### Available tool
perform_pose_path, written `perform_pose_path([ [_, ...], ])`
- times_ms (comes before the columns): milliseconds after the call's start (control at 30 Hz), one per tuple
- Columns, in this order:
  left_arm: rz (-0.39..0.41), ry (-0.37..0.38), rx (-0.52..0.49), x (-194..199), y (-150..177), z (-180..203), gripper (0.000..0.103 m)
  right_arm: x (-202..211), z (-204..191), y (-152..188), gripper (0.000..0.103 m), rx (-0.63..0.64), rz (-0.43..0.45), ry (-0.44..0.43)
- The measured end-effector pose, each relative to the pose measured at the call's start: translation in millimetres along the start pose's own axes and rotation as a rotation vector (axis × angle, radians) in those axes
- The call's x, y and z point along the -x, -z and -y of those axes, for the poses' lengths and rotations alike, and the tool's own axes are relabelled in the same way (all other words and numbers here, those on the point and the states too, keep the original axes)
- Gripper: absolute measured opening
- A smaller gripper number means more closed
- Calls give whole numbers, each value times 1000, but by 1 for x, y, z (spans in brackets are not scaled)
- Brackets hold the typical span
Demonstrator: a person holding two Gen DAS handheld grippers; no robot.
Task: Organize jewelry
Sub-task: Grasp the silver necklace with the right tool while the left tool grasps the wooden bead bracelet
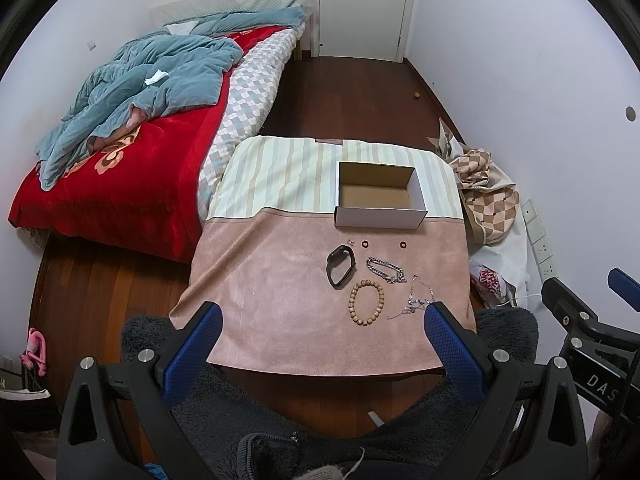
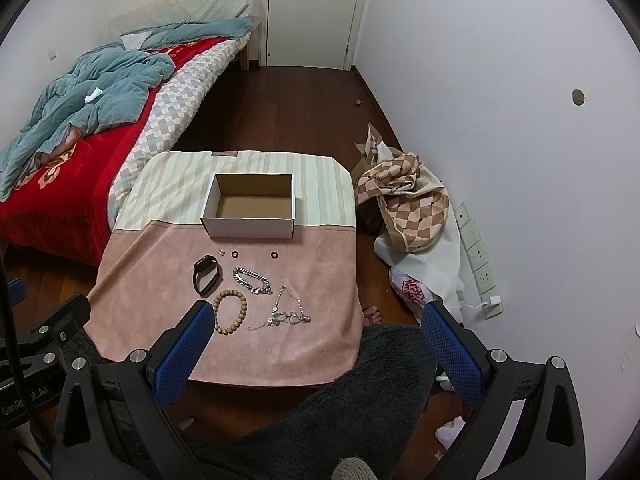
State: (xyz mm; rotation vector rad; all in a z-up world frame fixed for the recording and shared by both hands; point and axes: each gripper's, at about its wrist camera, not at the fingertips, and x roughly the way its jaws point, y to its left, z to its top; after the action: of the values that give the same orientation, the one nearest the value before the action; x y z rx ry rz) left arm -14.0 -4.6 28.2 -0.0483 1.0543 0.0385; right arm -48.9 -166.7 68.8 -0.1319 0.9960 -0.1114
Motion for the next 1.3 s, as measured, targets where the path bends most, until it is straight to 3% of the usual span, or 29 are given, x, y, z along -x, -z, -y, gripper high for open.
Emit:
perform_pose_path([
  [167,14,4,-7,-1,-1,1,103,0,3,-1,103,-12,11,-5],
  [300,57,-44,-11,-19,-9,-2,103,-16,9,-2,103,-57,35,-6],
  [467,45,-109,1,-74,-16,-13,103,-84,19,-4,103,-100,-38,-6],
  [600,-23,-161,-31,-133,-7,-11,103,-148,21,7,98,-116,-137,-29],
  [833,-224,-128,-71,-231,24,0,102,-252,19,51,76,-145,-273,-66],
  [1000,-312,-57,-44,-274,37,4,101,-288,20,72,76,-178,-322,-89],
  [1067,-341,-16,-31,-290,40,9,96,-296,23,77,76,-189,-332,-95],
  [1267,-360,15,-74,-314,48,28,93,-306,27,84,76,-203,-349,-117],
  [1300,-361,18,-83,-317,50,31,89,-309,28,85,76,-210,-356,-128],
])
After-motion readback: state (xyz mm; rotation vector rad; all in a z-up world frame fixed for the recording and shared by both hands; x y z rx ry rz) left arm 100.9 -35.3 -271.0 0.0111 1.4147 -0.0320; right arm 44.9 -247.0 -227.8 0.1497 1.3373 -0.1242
